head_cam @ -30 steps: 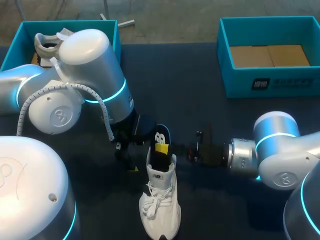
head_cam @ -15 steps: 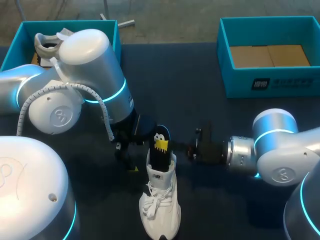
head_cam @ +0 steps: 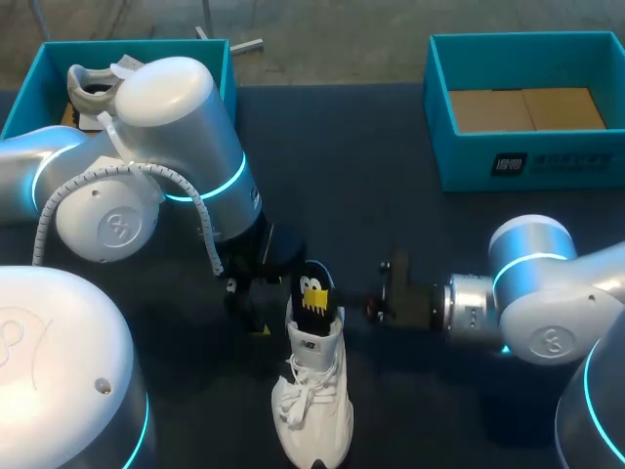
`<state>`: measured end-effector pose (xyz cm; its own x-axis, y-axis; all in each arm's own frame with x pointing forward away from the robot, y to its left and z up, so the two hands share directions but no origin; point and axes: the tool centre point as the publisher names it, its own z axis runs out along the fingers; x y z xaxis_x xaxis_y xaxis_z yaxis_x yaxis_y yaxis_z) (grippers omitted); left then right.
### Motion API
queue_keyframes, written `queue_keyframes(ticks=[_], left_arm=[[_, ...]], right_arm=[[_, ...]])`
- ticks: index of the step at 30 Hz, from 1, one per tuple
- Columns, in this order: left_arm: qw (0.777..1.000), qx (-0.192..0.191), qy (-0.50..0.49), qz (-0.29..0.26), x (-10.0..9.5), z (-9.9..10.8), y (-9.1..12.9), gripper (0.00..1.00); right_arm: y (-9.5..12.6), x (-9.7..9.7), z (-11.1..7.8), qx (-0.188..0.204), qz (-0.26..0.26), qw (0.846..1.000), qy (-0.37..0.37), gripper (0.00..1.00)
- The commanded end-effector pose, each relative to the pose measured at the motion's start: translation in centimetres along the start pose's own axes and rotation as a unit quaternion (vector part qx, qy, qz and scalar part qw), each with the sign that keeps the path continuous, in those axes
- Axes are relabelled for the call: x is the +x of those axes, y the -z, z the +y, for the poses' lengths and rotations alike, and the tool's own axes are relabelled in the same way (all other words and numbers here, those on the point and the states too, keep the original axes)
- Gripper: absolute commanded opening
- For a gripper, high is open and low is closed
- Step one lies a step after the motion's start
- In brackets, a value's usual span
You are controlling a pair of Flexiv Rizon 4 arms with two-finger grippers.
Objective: Take the shoe out of the shoebox, open the shoe tongue, remove and reinsert the insole, then place the shoe into the shoebox
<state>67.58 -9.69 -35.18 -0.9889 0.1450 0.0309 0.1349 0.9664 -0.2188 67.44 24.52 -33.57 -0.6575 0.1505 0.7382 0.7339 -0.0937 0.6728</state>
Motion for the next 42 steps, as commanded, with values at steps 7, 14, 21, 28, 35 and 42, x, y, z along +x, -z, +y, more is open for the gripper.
queue_keyframes(ticks=[7,14,21,28,35,42], left_arm=[[1.000,-0.001,0.000,0.000,0.0,0.0,-0.1,1.00],[1.000,-0.001,0.000,0.000,0.0,0.0,-0.1,1.00],[1.000,-0.001,0.000,0.000,0.0,0.0,-0.1,1.00],[1.000,-0.001,0.000,0.000,0.0,0.0,-0.1,1.00],[1.000,-0.001,0.000,0.000,0.0,0.0,-0.1,1.00],[1.000,-0.001,0.000,0.000,0.0,0.0,-0.1,1.00]], right_arm=[[0.2,0.0,-1.3,0.007,0.002,1.000,-0.013,0.00],[0.3,0.5,-0.3,-0.014,0.005,1.000,0.022,0.33],[0.3,0.7,1.2,-0.044,0.005,0.998,0.054,0.33],[0.0,0.5,2.3,-0.054,0.007,0.996,0.066,0.31],[0.1,-0.3,2.8,-0.068,-0.012,0.997,0.044,0.00],[0.3,-1.1,2.0,-0.062,-0.022,0.998,0.005,0.00]])
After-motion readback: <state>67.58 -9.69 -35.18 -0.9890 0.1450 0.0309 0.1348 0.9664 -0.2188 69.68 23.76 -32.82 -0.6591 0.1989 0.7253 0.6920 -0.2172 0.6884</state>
